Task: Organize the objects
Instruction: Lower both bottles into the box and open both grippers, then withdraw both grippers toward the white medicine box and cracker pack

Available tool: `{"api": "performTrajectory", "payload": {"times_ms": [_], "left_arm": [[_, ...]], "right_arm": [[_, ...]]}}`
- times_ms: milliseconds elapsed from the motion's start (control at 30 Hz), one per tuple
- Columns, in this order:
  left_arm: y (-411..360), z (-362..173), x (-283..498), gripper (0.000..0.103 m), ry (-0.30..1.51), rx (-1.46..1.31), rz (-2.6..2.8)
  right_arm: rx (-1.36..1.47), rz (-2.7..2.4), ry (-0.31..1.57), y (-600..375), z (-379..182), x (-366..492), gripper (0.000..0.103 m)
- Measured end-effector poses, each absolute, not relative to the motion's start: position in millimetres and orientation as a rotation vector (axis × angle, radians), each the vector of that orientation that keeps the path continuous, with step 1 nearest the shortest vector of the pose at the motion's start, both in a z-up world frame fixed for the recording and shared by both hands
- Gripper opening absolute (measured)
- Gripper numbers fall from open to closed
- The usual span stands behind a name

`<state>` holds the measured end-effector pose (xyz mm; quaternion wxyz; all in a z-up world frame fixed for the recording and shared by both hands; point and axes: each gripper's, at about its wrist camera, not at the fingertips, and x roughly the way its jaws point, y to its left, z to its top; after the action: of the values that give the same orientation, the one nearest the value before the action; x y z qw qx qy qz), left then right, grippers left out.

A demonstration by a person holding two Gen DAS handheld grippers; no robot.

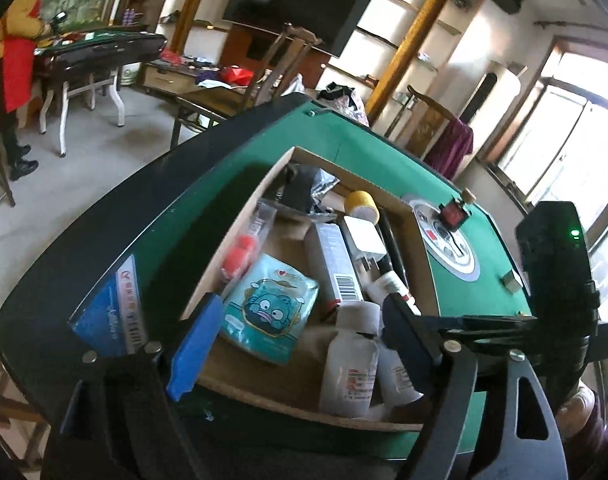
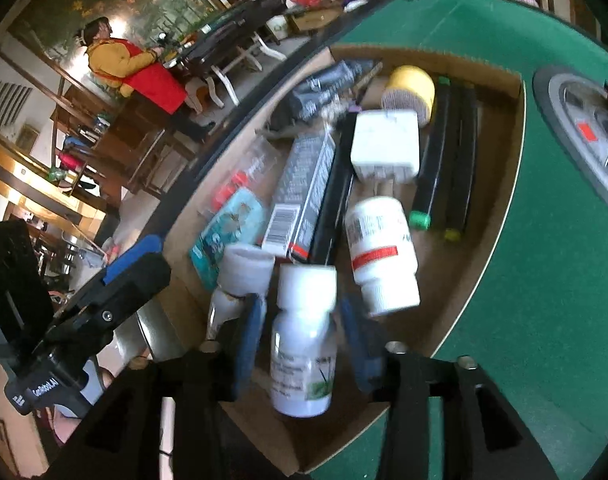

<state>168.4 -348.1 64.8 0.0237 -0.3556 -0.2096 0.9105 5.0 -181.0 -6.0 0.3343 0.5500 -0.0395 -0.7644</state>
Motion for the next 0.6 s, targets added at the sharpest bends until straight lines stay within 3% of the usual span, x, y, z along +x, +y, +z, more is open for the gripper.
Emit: {"api": "performTrajectory", "payload": {"times_ms": [33,233,600], "left_arm": [[-348.7,65.2,168.8,0.085,-0.652,-1.101,2.82],[-340.0,72.1,167.3,0.089,-0.649,-1.087,2.815],[-284.1,91.9,156.9,0.089,-0.469,-1.095,2.728]], "right_arm": [[1.417,-2.003,-0.105,-181.1,-2.3,5.4,0.068],[1.315,-2.083,-0.155,-156.4,22.0,9.8,0.078],[1.293,-2.265,-0.283,-68.0,25.1,13.6,0.081]]}}
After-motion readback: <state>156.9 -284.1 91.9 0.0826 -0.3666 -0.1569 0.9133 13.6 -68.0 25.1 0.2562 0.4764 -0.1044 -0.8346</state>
